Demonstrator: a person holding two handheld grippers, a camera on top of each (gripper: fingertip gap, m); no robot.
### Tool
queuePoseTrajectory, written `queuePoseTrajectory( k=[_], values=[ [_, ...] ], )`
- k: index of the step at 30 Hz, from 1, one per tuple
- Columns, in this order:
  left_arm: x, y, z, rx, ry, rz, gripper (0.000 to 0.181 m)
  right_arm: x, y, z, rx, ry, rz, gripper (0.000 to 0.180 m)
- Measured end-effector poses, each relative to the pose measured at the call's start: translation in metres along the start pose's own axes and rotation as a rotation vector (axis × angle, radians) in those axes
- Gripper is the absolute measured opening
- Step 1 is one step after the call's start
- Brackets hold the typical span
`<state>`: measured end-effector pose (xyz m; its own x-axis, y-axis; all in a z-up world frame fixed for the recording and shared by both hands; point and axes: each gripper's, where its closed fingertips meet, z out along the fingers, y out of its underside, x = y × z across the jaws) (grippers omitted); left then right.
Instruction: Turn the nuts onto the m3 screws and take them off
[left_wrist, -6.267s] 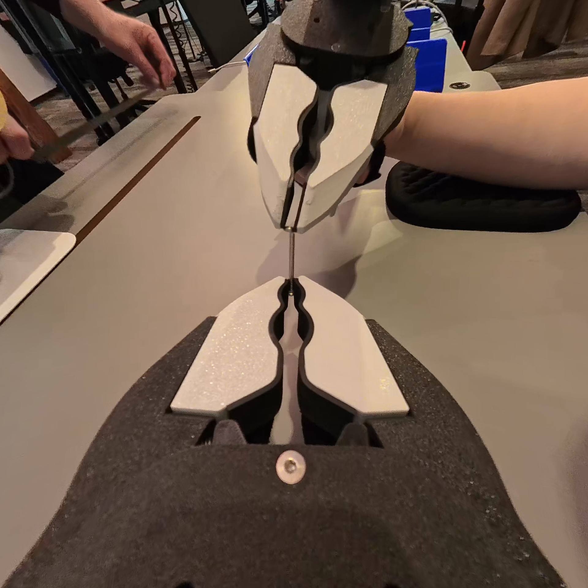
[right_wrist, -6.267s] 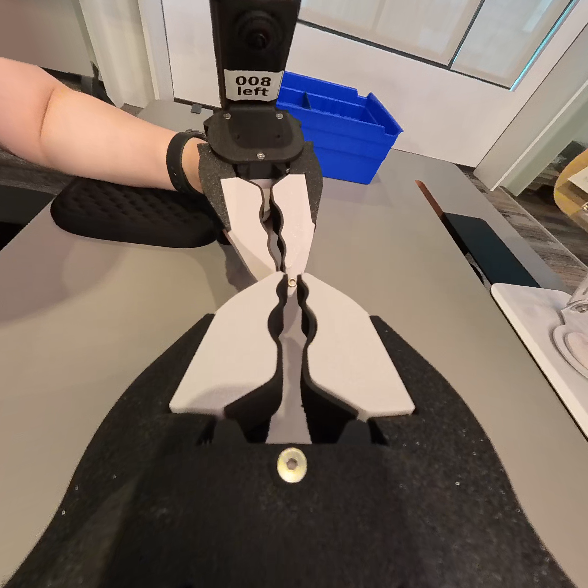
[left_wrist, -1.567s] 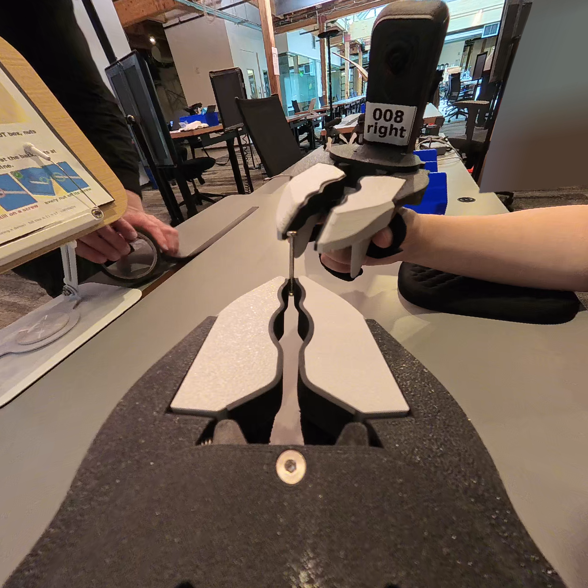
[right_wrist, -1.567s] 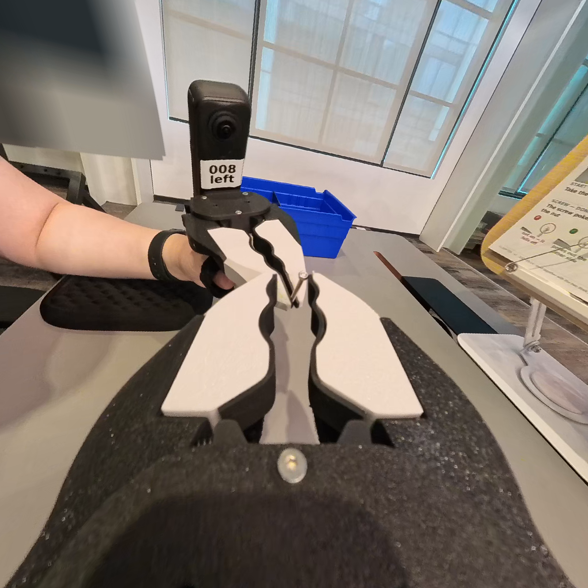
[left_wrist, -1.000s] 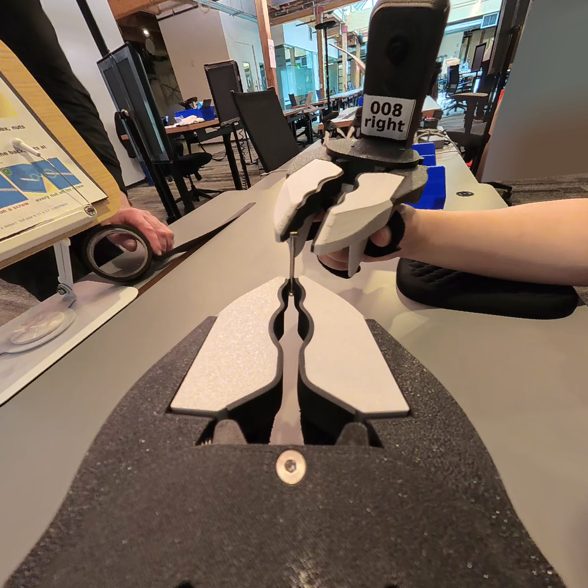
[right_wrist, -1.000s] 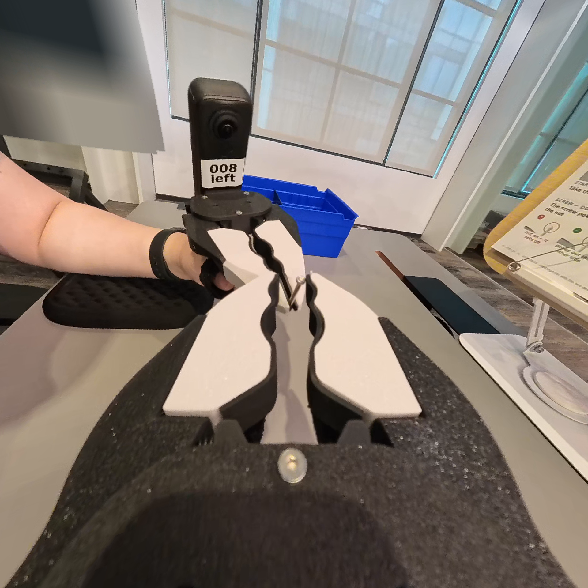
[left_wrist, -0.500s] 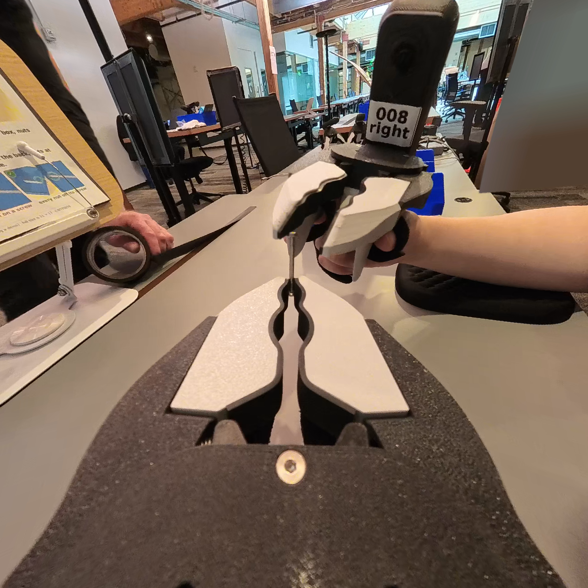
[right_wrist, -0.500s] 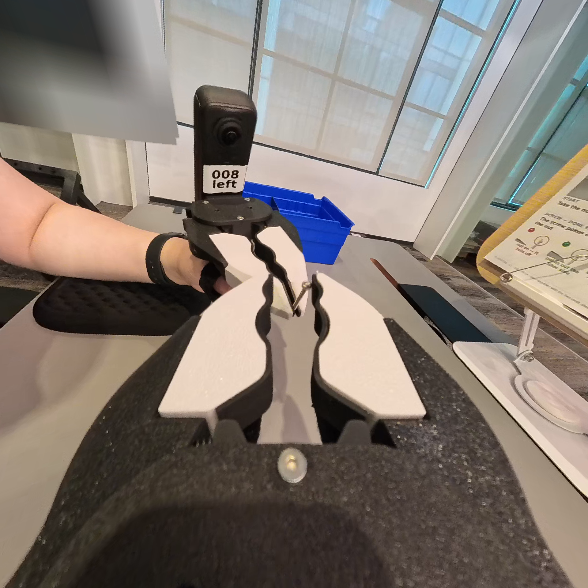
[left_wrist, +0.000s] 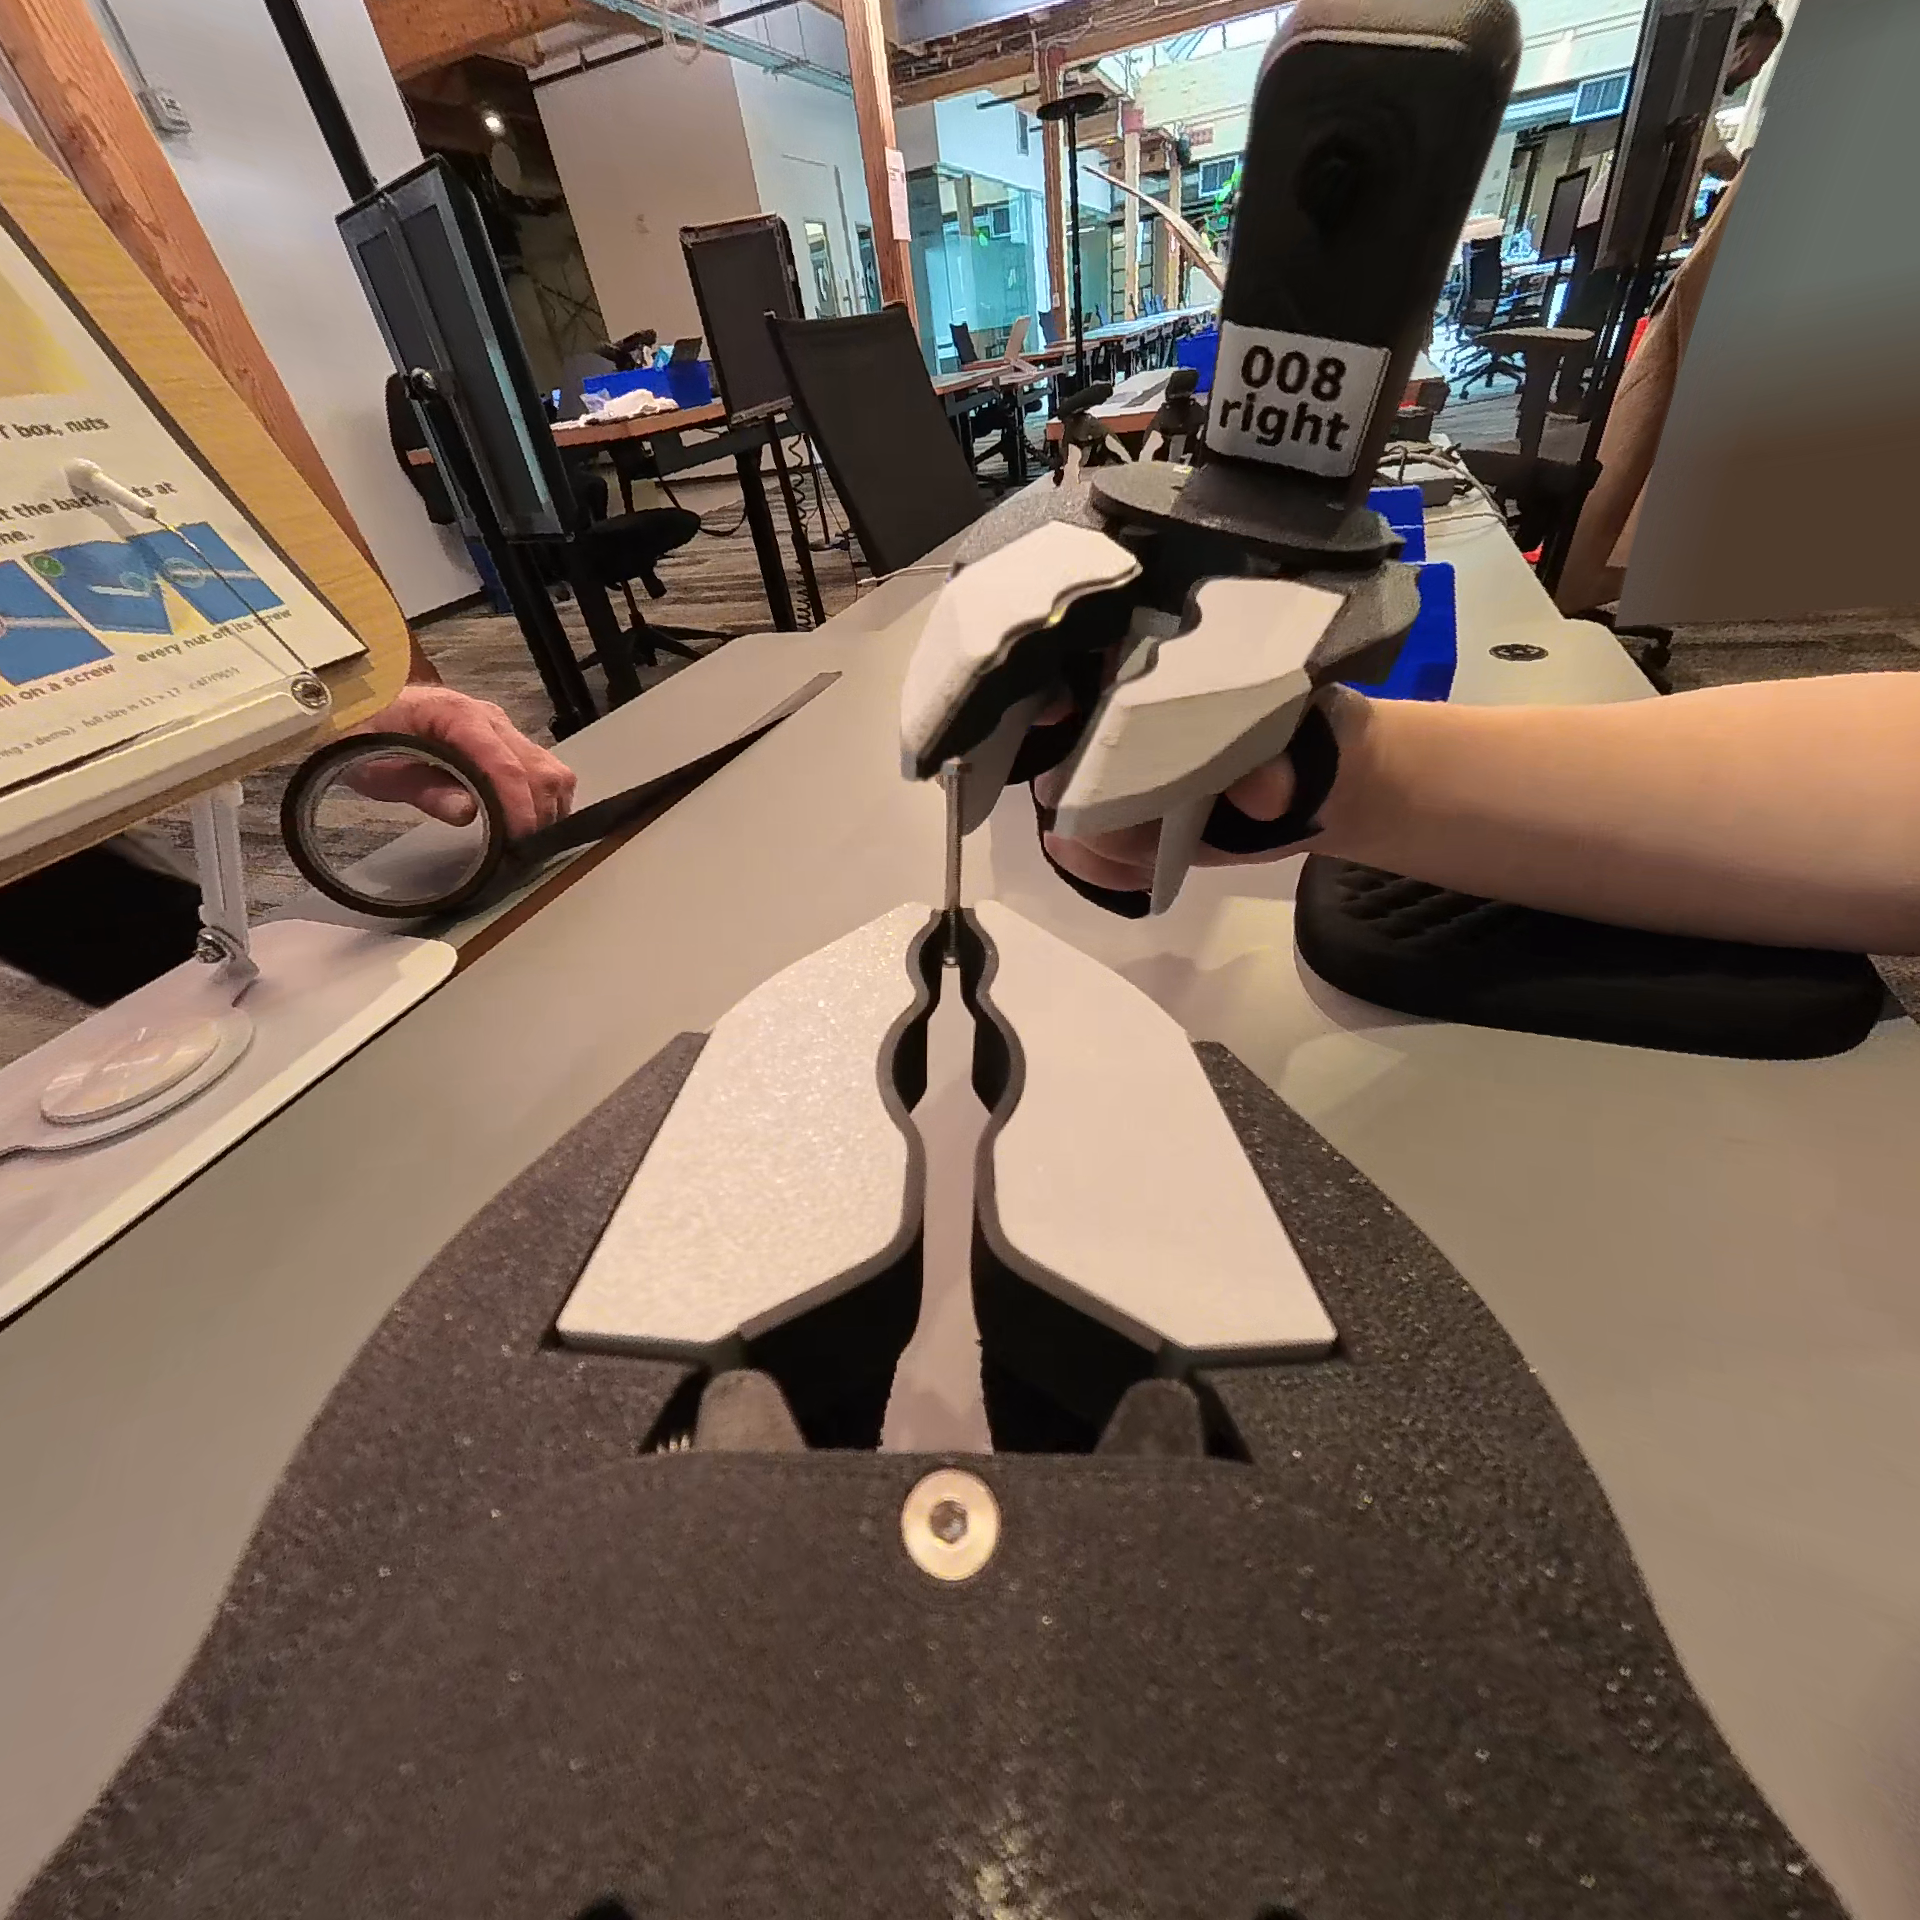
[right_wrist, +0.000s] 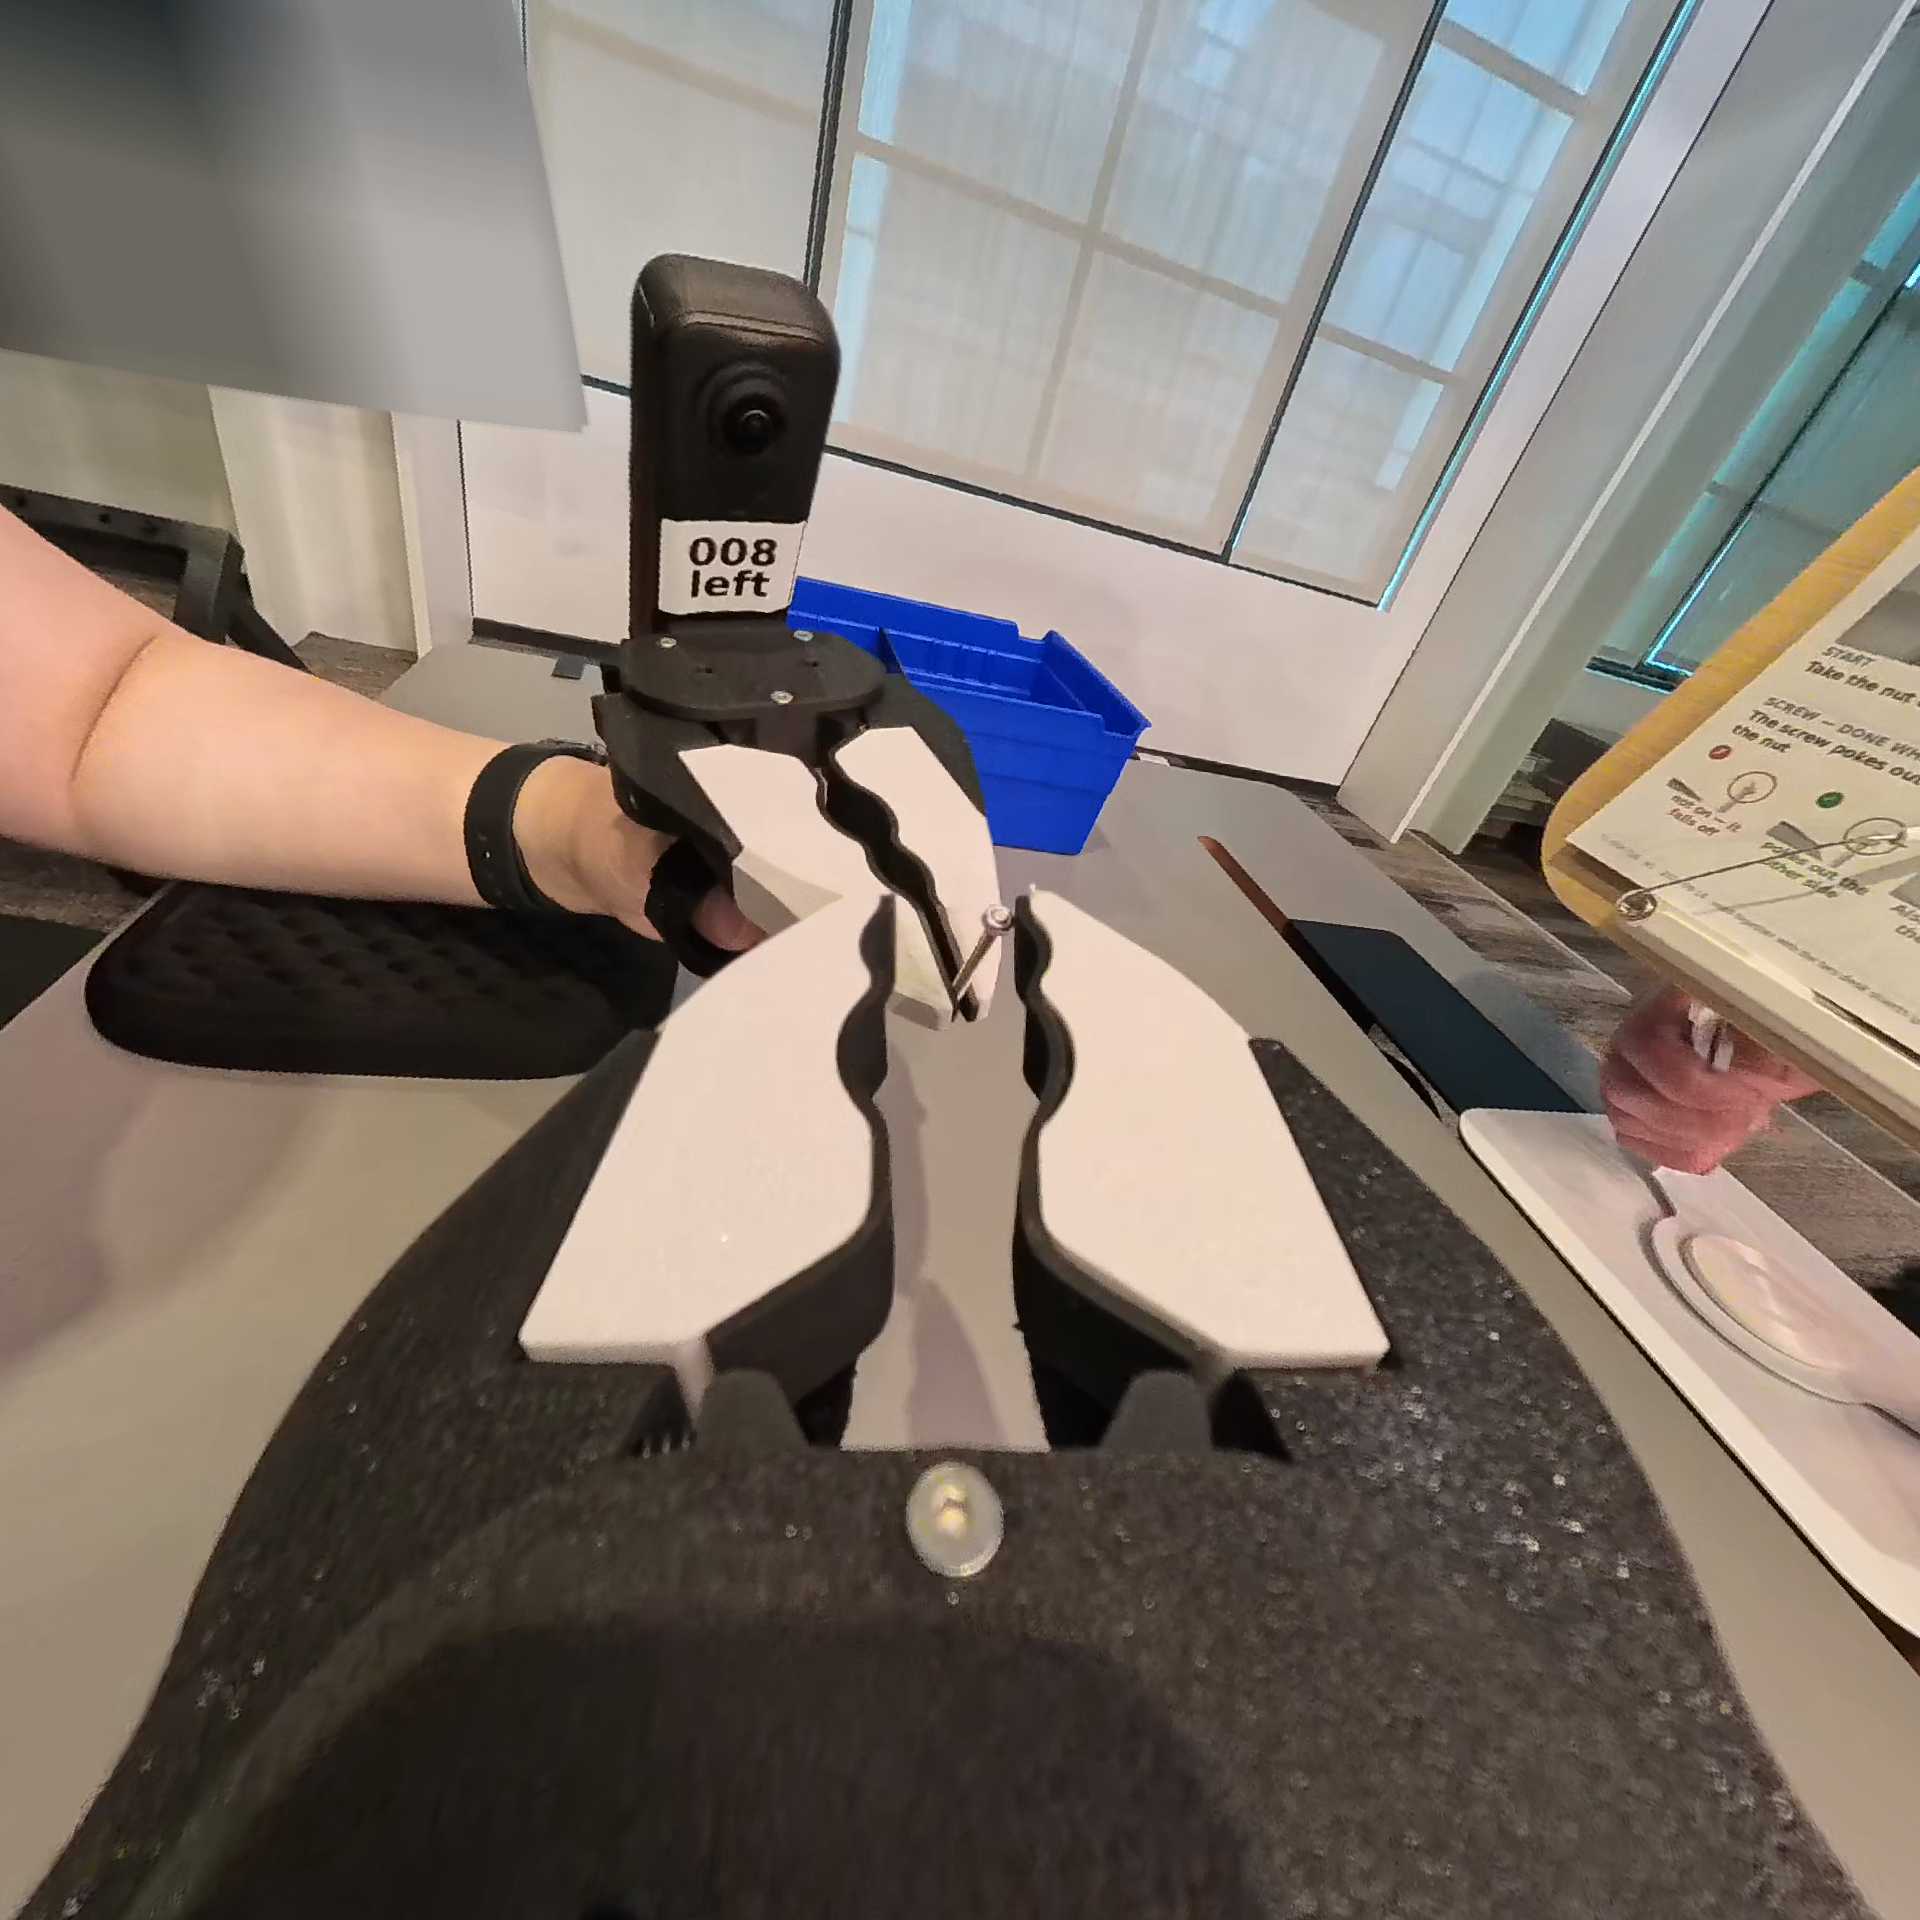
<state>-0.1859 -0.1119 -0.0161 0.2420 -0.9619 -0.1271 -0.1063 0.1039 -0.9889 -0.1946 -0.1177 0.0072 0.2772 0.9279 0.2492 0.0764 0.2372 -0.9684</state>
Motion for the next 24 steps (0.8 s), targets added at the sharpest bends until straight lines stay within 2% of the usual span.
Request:
queuePoseTrajectory(
  k=[5, 10, 24],
  values=[
    [-0.0008, -0.0006, -0.0002, 0.003, -0.003, -0.005, 0.002, 0.0034, 0.0001, -0.0053, 0.008, -0.005, 0.024, 0.015],
    [0.0007, 0.0003, 0.0016, -0.002, 0.001, -0.003, 0.002, 0.0039, -0.0051, -0.0033, 0.033, 0.017, 0.020, 0.021],
    [0.0011, -0.0003, 0.0033, -0.001, 0.001, -0.006, 0.002, 0.0022, -0.0056, -0.0048, 0.042, -0.001, 0.029, 0.019]
  ],
)
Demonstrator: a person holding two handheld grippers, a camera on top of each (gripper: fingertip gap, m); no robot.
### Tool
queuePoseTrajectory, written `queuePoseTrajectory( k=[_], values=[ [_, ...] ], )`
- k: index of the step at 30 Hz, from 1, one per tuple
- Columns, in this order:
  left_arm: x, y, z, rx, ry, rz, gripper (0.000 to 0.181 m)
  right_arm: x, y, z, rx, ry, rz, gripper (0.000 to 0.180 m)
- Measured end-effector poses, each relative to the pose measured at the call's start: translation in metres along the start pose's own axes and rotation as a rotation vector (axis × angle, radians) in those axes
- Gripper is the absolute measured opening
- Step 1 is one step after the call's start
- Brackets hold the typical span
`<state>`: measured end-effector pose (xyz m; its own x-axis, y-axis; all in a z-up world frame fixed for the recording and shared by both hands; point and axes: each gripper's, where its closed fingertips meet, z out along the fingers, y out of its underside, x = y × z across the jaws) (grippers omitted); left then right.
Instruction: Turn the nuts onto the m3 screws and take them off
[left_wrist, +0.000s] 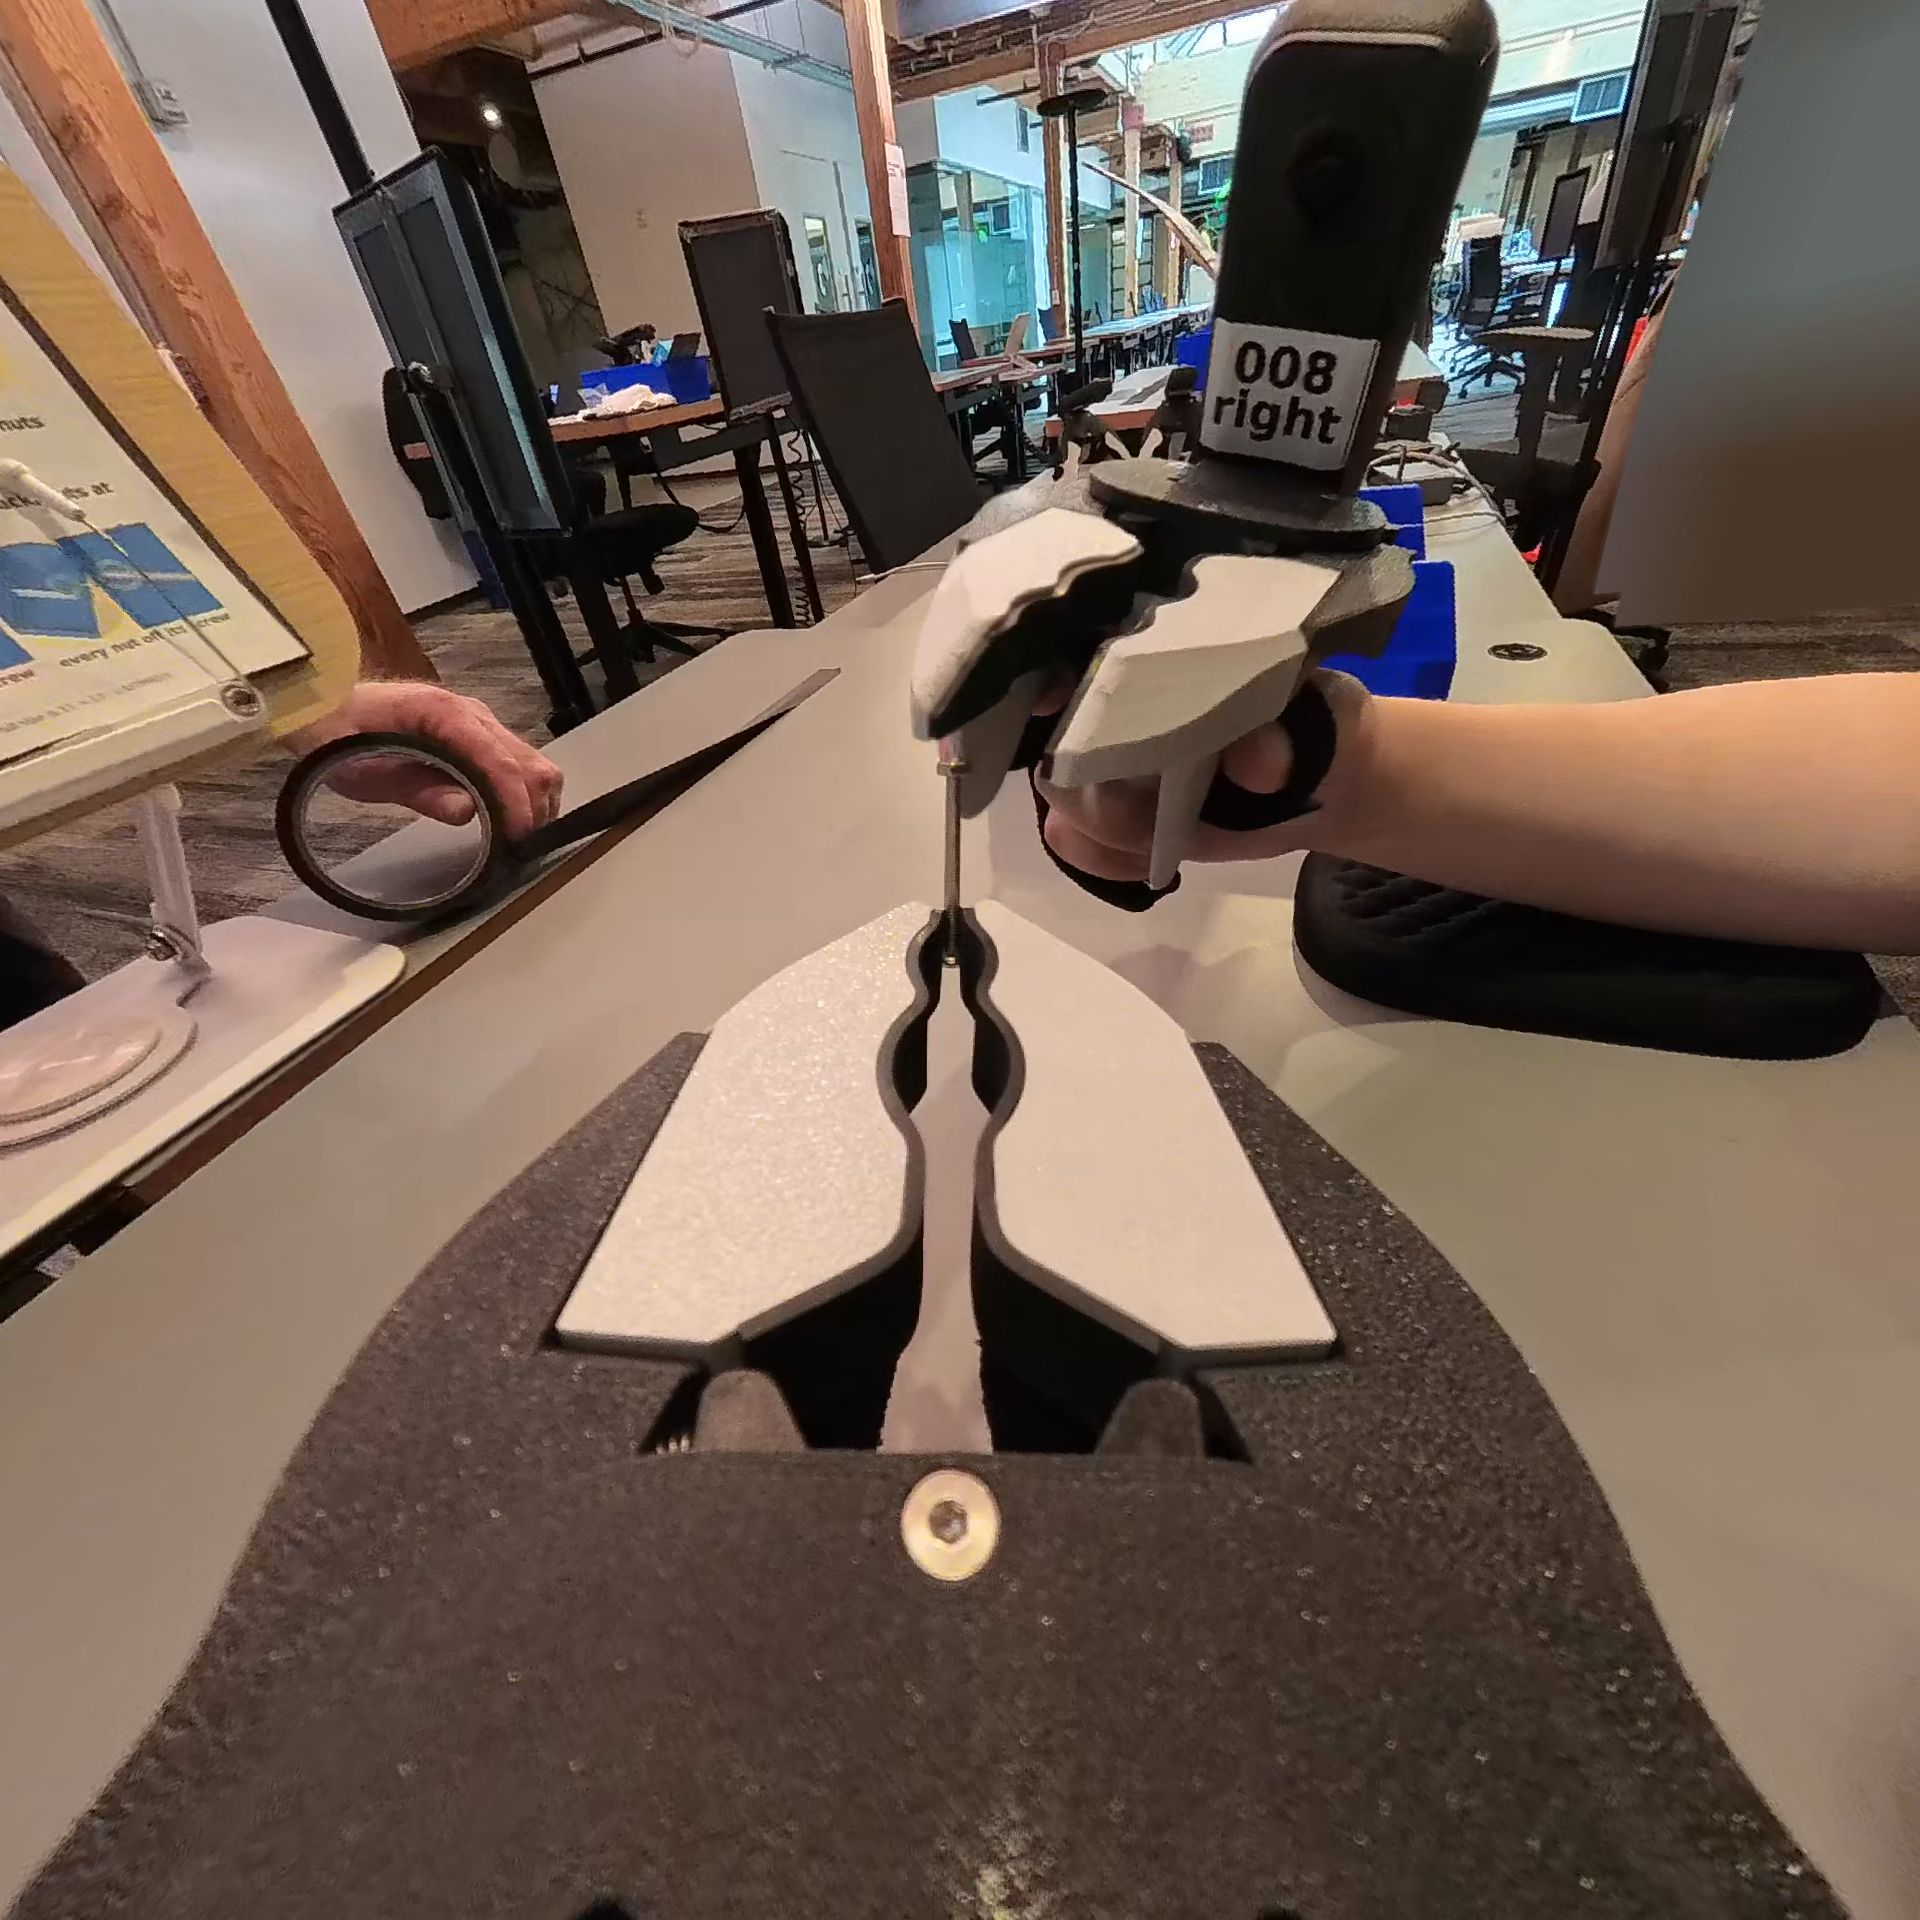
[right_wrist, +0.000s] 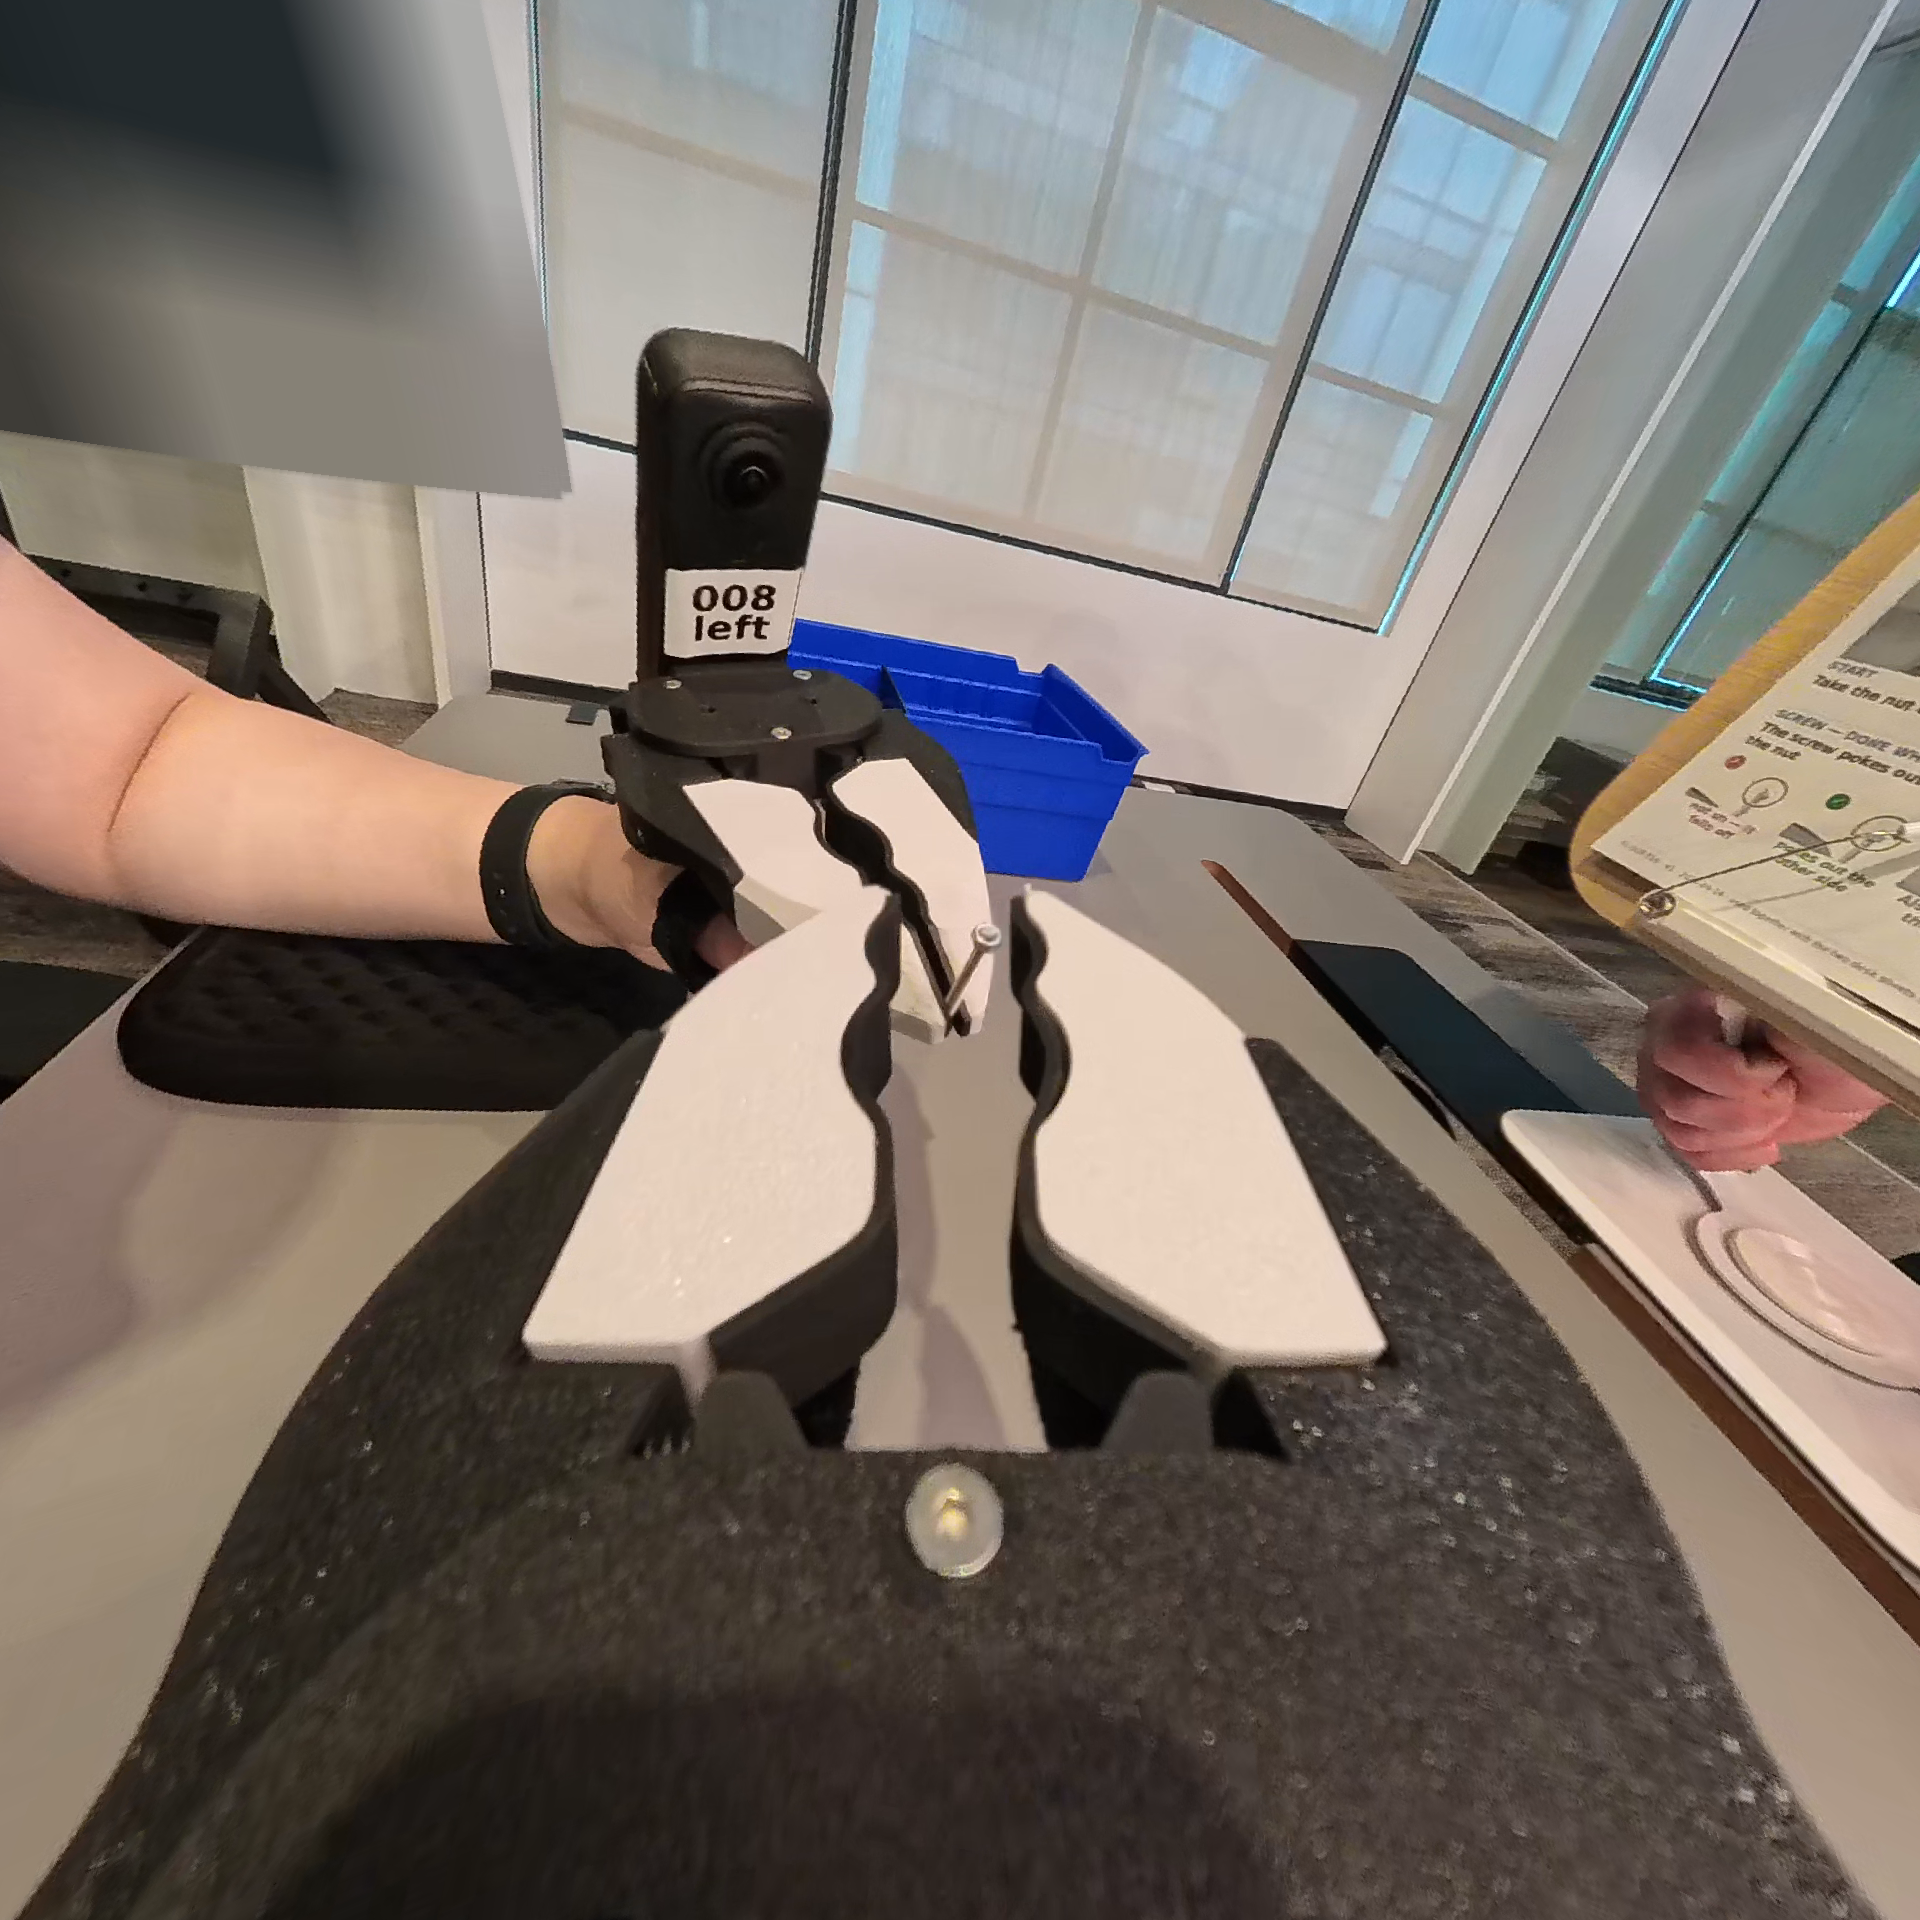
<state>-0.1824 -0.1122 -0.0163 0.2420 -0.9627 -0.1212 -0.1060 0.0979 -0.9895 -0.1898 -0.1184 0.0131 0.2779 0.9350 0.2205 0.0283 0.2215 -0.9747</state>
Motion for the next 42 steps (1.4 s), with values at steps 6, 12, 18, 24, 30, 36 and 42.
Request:
queuePoseTrajectory(
  k=[6, 12, 18, 24, 30, 36, 42],
  values=[
    [0.0006, -0.0001, 0.0011, 0.000, 0.000, 0.000, 0.002, -0.0011, -0.0001, 0.0013, 0.000, 0.000, -0.001, 0.021],
    [0.0007, 0.0001, 0.0018, 0.000, 0.000, 0.000, 0.002, -0.0008, -0.0008, 0.0007, 0.005, 0.002, -0.003, 0.022],
    [0.0020, -0.0017, 0.0018, 0.007, 0.004, 0.001, 0.002, -0.0017, 0.0008, 0.0024, 0.000, -0.002, 0.002, 0.024],
    [0.0005, -0.0030, 0.0011, 0.013, -0.004, 0.000, 0.002, -0.0018, 0.0022, 0.0005, -0.012, -0.010, -0.002, 0.021],
    [0.0019, -0.0031, 0.0018, 0.015, 0.002, 0.001, 0.002, -0.0012, 0.0016, 0.0013, -0.006, -0.005, 0.003, 0.022],
    [-0.0013, -0.0043, -0.0001, 0.023, -0.007, -0.009, 0.002, -0.0016, 0.0043, -0.0004, -0.027, -0.012, -0.007, 0.019],
    [0.0012, -0.0030, 0.0014, 0.016, 0.002, -0.004, 0.002, -0.0025, 0.0040, 0.0037, -0.024, -0.001, -0.011, 0.025]
  ],
)
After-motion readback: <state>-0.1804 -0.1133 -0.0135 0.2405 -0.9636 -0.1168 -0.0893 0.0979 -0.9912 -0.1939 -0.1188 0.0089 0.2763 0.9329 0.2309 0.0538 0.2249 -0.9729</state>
